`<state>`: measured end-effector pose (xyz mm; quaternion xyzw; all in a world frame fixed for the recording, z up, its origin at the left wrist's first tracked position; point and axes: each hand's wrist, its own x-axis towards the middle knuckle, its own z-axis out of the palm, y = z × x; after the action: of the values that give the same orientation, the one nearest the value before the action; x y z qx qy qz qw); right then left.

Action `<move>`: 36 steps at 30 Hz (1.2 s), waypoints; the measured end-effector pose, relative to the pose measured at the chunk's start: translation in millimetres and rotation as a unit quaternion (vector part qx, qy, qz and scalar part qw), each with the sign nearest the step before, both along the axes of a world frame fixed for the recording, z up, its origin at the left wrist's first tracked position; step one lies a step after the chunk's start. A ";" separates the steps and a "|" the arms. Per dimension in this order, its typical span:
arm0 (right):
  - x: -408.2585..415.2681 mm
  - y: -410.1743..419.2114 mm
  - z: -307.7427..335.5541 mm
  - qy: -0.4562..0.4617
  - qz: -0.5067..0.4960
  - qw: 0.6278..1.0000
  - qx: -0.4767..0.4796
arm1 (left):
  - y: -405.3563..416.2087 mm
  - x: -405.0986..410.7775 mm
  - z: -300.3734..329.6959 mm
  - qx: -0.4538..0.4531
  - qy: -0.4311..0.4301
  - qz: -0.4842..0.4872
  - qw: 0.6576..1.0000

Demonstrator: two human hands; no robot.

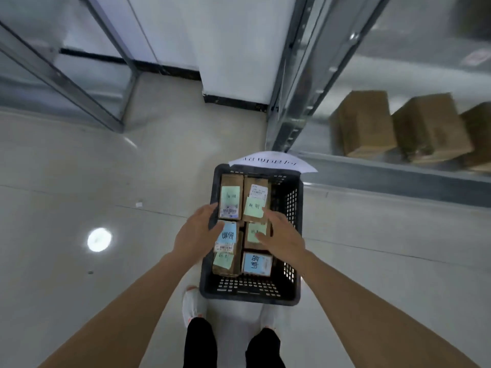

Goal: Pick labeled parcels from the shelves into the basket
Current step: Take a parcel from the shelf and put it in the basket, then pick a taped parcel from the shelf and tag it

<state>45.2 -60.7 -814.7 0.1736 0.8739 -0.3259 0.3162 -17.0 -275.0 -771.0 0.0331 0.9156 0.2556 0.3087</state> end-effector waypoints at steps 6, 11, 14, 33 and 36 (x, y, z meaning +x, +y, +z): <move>-12.8 50.0 187.1 0.093 0.044 0.993 0.062 | 45.9 -0.7 170.2 0.028 0.078 -0.047 0.995; 9.6 80.7 347.9 0.168 0.066 0.976 0.124 | 79.7 15.0 311.6 0.026 0.171 -0.075 0.982; 42.5 90.6 423.6 0.205 0.048 0.966 0.151 | 92.9 36.7 388.3 0.041 0.196 -0.097 0.975; 306.8 269.4 740.9 0.272 -0.078 0.916 0.285 | 278.9 231.8 688.0 0.088 0.331 -0.250 0.906; 349.9 323.1 757.2 0.274 -0.104 0.915 0.278 | 337.7 259.1 708.3 0.104 0.340 -0.248 0.901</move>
<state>395.1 262.4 -57.5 0.2484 0.9586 -0.1354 -0.0319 242.1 62.7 -62.7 0.3765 0.8949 0.2380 0.0264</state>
